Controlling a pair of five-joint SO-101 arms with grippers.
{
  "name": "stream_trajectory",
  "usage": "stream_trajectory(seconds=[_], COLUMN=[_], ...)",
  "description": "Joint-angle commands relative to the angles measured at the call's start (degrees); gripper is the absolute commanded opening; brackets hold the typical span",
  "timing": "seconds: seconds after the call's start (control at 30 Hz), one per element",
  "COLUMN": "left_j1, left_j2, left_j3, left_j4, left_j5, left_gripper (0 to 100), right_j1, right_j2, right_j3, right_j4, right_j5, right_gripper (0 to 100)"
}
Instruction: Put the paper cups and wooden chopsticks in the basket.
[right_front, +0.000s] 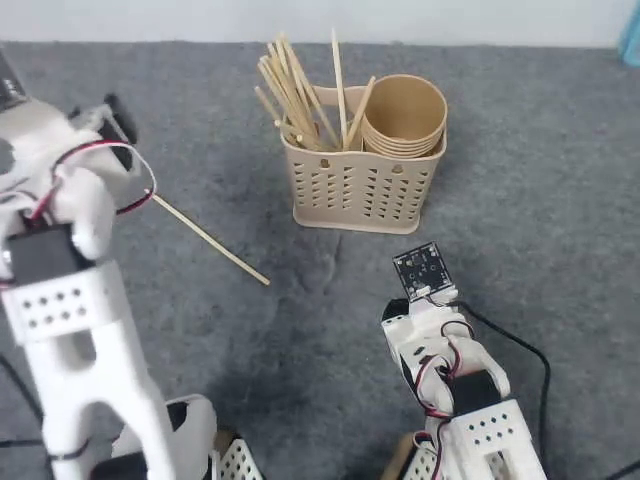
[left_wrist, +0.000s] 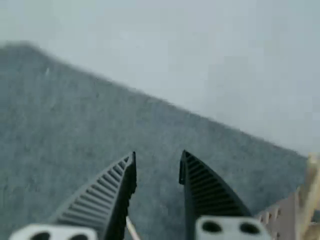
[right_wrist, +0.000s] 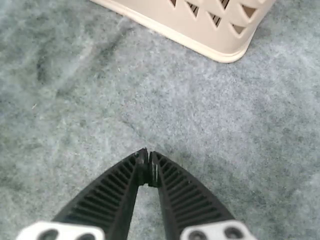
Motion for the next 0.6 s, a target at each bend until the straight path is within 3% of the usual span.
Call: stream_trajectory(seconds=[0.0,0.3,0.57], left_j1=[-3.16,-5.19,-5.01], left_j2=[8.0,35.96,52.04], left_j3=[-0.13,-7.78,-16.92], left_j4=[0.44,0.7,0.44], left_j5=[4.13,9.49,11.16], left_gripper=[13,13,13], right_j1=[0.57,0.57,0.57], right_j2=[-0.84,-0.75,-0.75], right_j3=[1.32,1.32,1.32], right_j4=[-0.84,-0.92,-1.01], right_j5=[1.41,1.41,1.41], right_gripper=[0.8,0.8,0.8])
